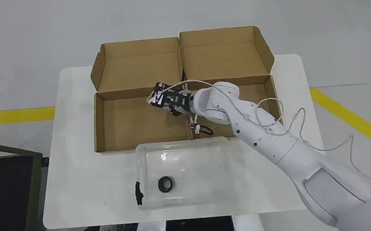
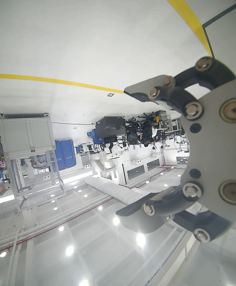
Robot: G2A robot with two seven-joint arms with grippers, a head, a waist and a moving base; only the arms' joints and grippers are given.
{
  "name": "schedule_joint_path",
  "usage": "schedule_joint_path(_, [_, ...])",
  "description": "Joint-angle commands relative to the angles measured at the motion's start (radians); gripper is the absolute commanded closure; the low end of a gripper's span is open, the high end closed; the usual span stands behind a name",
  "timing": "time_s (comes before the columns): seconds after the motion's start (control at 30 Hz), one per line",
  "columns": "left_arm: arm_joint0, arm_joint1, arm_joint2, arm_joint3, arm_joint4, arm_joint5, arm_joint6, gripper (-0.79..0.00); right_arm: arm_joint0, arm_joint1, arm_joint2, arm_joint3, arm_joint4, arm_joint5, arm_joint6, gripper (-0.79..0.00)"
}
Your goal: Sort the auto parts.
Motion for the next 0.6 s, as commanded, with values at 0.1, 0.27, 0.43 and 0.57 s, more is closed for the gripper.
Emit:
schedule_joint_path(0.1, [0.000, 0.000, 0.000, 0.000, 0.000, 0.000, 0.000, -0.785, 0.012, -0.020, -0.011, 0.044, -0.010, 0.006, -0.008, -0.092])
schedule_joint_path(0.27, [0.000, 0.000, 0.000, 0.000, 0.000, 0.000, 0.000, -0.785, 0.020, -0.036, -0.017, 0.073, -0.019, 0.006, -0.014, -0.117])
schedule_joint_path(0.43, [0.000, 0.000, 0.000, 0.000, 0.000, 0.000, 0.000, -0.785, 0.027, -0.050, -0.019, 0.097, -0.029, 0.005, -0.013, -0.215])
schedule_joint_path(0.57, [0.000, 0.000, 0.000, 0.000, 0.000, 0.000, 0.000, -0.785, 0.030, -0.058, -0.016, 0.111, -0.034, 0.001, -0.014, -0.265])
